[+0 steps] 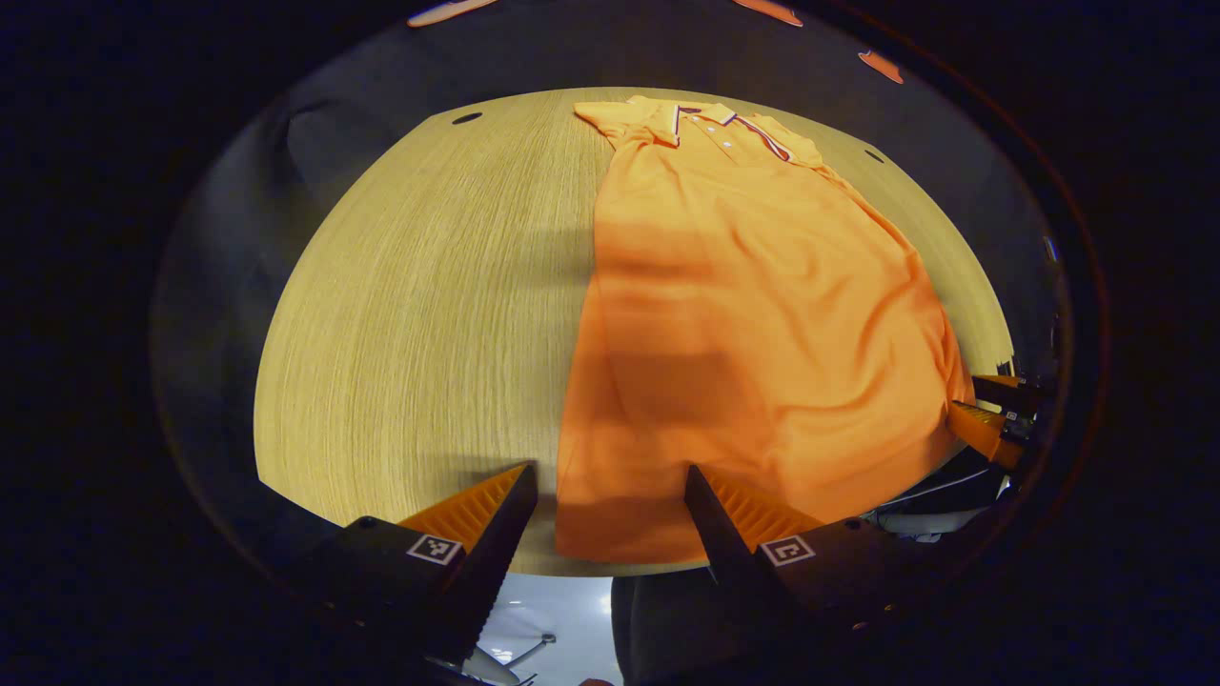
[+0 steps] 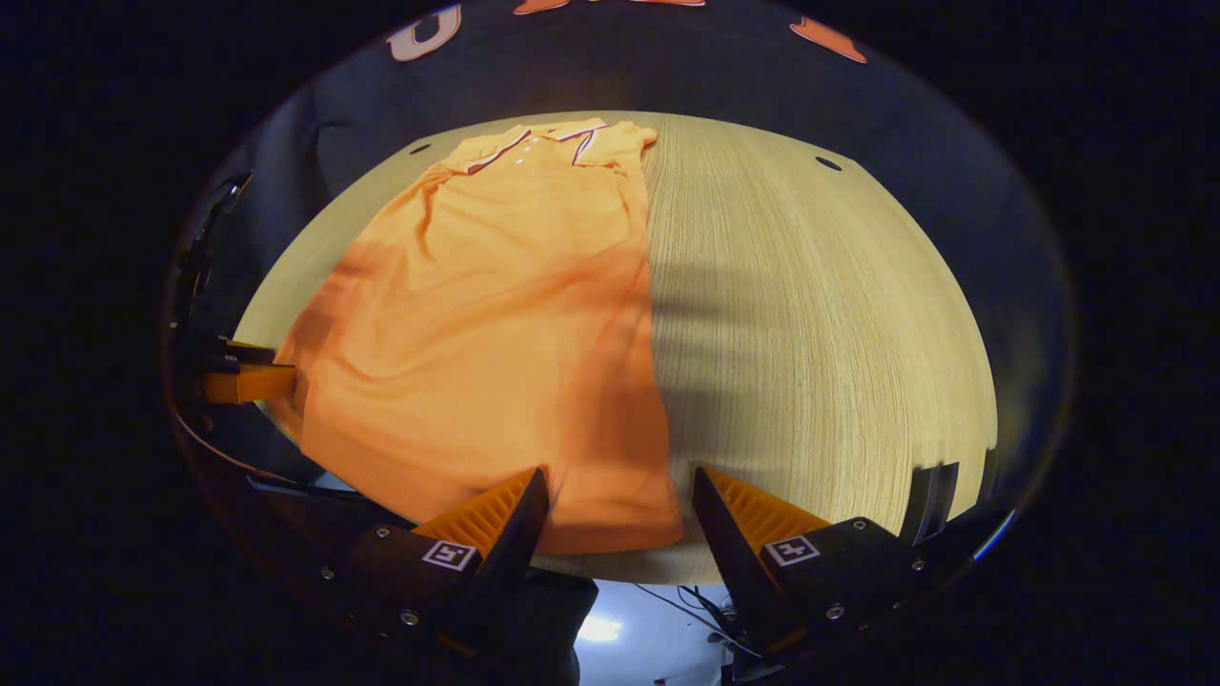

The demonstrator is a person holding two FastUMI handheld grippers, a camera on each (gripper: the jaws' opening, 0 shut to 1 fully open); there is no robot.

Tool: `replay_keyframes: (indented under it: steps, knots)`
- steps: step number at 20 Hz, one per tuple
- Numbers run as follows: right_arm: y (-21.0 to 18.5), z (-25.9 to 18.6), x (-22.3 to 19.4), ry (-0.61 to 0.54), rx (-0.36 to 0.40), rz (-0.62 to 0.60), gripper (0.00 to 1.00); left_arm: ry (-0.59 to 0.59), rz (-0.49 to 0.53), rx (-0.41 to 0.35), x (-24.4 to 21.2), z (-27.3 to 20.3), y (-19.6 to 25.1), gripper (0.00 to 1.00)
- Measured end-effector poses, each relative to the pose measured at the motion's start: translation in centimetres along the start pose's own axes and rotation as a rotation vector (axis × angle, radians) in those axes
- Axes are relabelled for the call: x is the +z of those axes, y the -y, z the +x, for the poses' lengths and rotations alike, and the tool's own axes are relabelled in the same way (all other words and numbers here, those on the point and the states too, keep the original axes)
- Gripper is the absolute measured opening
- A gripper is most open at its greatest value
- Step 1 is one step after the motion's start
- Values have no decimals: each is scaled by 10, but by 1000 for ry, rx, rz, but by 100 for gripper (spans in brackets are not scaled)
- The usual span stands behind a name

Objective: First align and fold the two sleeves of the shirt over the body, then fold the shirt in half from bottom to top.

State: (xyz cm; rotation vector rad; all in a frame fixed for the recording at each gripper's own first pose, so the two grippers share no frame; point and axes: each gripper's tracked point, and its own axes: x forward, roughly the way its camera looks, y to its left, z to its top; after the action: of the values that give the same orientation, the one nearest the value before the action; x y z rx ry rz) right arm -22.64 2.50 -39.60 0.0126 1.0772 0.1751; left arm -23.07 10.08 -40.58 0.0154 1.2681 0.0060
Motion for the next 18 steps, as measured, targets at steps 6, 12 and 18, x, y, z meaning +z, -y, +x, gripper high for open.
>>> replay_keyframes:
  steps: [6,12,18]
  knots:
    - [-39,-3,-3,-51,168,40,15,-8,51,-86,6,4,17,5]
    - [-42,-4,13,-24,207,228,5,72,34,-169,25,-13,27,5]
    - [-54,-21,62,81,304,300,5,155,59,-224,65,-27,44,1]
